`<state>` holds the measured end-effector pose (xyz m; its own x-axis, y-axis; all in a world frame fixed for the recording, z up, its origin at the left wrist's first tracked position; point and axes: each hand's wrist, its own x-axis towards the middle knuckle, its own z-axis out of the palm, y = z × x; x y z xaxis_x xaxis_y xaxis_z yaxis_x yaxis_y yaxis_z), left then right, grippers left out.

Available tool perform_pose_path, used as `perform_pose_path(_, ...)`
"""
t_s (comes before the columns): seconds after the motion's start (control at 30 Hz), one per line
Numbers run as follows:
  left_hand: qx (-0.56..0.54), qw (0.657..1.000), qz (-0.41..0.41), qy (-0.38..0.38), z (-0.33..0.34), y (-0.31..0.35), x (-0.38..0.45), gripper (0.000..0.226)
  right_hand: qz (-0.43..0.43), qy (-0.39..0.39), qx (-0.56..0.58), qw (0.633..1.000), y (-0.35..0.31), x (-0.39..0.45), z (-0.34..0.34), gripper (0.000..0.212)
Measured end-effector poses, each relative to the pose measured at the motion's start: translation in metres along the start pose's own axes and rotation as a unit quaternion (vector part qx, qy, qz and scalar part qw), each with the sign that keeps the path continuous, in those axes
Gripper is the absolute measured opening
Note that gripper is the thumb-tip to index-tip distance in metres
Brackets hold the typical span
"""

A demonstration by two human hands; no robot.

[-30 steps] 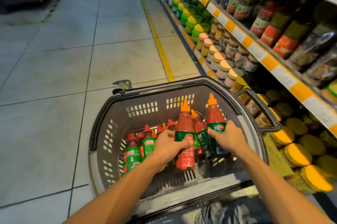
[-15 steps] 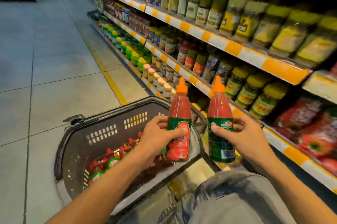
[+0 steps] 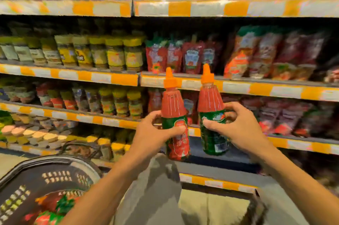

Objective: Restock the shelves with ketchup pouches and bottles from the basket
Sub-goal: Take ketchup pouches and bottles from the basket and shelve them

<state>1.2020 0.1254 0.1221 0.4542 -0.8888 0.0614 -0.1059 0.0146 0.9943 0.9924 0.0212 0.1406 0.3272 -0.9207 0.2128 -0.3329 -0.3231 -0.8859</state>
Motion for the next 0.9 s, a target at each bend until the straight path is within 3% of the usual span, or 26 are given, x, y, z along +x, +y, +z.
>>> perform_pose_path(0.1, 0.029, 0.998, 0.001, -0.064, 0.053, -0.001, 0.015, 0.063, 0.026, 0.053, 0.004, 0.998, 0.03, -0.011, -0.047, 0.068)
perform_pose_path(0.27, 0.056, 0.982, -0.001, -0.182, 0.139, -0.028, 0.035, 0.062, 0.091, 0.139, -0.022, 0.986, 0.087, -0.037, -0.115, 0.089)
perform_pose_path(0.47, 0.104, 0.945, -0.016, -0.308, 0.247, -0.101, 0.047, 0.066, 0.171, 0.283, -0.017, 0.944, 0.178, -0.071, -0.169, 0.075)
perform_pose_path(0.63, 0.153, 0.927, -0.031, -0.34, 0.318, -0.18, 0.05, 0.067, 0.225, 0.329, -0.001, 0.917, 0.265, -0.102, -0.186, 0.057)
perform_pose_path(0.9, 0.213, 0.922, -0.032, -0.321, 0.389, -0.29, 0.088, 0.068, 0.3, 0.347, 0.011, 0.889, 0.402, -0.105, -0.16, 0.057)
